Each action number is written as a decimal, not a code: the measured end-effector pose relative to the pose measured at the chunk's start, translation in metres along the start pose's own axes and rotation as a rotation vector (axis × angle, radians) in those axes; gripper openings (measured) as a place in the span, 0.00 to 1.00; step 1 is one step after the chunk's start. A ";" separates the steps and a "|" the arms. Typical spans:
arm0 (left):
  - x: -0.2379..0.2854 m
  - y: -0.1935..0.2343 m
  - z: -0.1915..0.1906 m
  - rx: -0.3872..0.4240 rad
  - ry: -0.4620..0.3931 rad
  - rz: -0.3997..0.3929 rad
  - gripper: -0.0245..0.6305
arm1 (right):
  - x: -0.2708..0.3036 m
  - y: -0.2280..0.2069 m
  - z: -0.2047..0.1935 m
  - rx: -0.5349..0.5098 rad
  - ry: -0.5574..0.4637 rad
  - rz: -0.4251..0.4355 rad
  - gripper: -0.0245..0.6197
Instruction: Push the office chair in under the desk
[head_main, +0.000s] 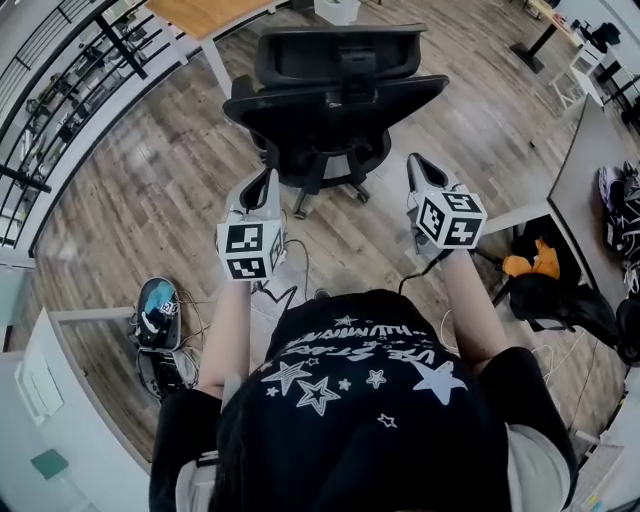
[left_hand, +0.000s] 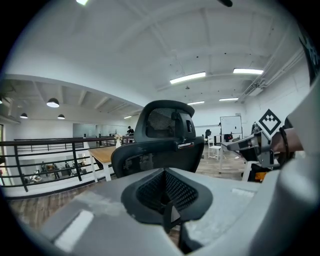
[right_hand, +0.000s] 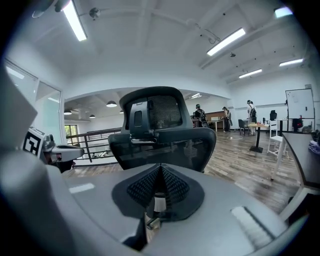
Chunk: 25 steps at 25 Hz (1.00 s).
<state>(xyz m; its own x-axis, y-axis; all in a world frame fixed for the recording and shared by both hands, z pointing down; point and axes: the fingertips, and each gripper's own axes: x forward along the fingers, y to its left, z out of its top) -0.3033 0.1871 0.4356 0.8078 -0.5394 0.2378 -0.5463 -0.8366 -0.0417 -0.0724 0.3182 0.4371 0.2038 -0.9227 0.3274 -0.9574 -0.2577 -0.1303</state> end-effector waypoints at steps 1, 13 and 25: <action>0.003 0.003 -0.001 0.005 0.000 -0.002 0.04 | 0.002 -0.001 0.000 0.000 -0.003 -0.018 0.04; 0.046 0.029 0.005 0.144 0.003 0.017 0.22 | 0.025 -0.045 0.016 -0.034 0.004 -0.144 0.09; 0.095 0.046 0.028 0.453 0.031 0.192 0.57 | 0.077 -0.087 0.057 -0.318 -0.011 -0.178 0.60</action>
<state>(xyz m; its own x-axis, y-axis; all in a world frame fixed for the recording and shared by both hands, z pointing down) -0.2457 0.0943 0.4296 0.6910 -0.6909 0.2128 -0.5281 -0.6835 -0.5039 0.0381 0.2529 0.4200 0.3733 -0.8749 0.3086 -0.9222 -0.3136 0.2262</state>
